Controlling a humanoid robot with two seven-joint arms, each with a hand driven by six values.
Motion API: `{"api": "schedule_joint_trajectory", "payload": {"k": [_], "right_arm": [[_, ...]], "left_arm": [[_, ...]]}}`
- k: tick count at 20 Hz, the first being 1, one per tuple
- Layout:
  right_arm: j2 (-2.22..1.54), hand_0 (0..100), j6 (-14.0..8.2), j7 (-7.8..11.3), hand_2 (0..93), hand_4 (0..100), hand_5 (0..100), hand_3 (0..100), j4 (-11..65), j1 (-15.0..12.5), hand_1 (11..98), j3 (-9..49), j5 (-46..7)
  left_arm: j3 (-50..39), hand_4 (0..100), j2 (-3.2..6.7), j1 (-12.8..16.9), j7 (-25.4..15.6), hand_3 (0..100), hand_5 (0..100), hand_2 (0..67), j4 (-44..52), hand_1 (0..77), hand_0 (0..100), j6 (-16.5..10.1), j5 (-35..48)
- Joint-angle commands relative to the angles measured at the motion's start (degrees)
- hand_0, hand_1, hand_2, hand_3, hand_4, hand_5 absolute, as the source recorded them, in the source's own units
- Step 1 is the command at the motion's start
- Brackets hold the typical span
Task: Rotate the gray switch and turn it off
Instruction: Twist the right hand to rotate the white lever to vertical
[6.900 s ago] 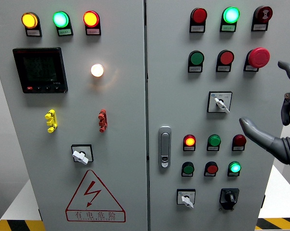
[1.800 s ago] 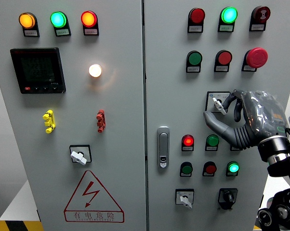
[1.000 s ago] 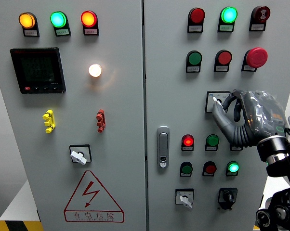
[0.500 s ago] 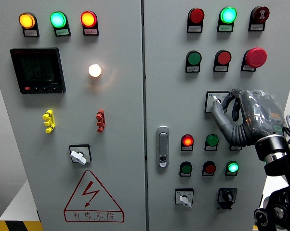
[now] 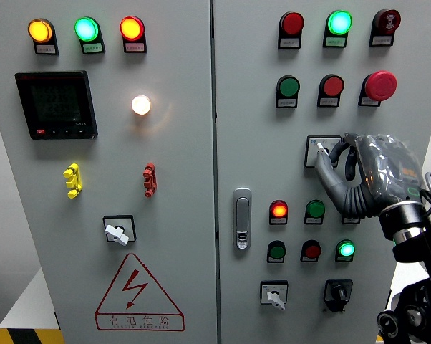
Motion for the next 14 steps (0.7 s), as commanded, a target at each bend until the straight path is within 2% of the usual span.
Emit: {"api": "schedule_joint_trajectory", "payload": {"k": [1, 5, 14], "right_arm": [[0.00, 80, -0.07, 0.06, 78.7, 100, 99, 92, 0.00, 0.00, 32.2, 0.03, 0.01], [0.00, 83, -0.07, -0.12, 80.0, 100, 99, 94, 0.00, 0.09, 28.1, -0.05, 0.01], [0.00, 84, -0.07, -0.55, 85.6, 100, 100, 97, -0.09, 0.26, 27.6, -0.05, -0.08]], "left_arm": [[0.00, 12, 0.00, 0.00, 0.00, 22, 12, 12.3, 0.00, 0.0, 34, 0.00, 0.00], [0.00, 12, 0.00, 0.00, 0.00, 22, 12, 12.3, 0.00, 0.0, 34, 0.00, 0.00], [0.00, 12, 0.00, 0.00, 0.00, 22, 12, 12.3, 0.00, 0.0, 34, 0.00, 0.00]]}}
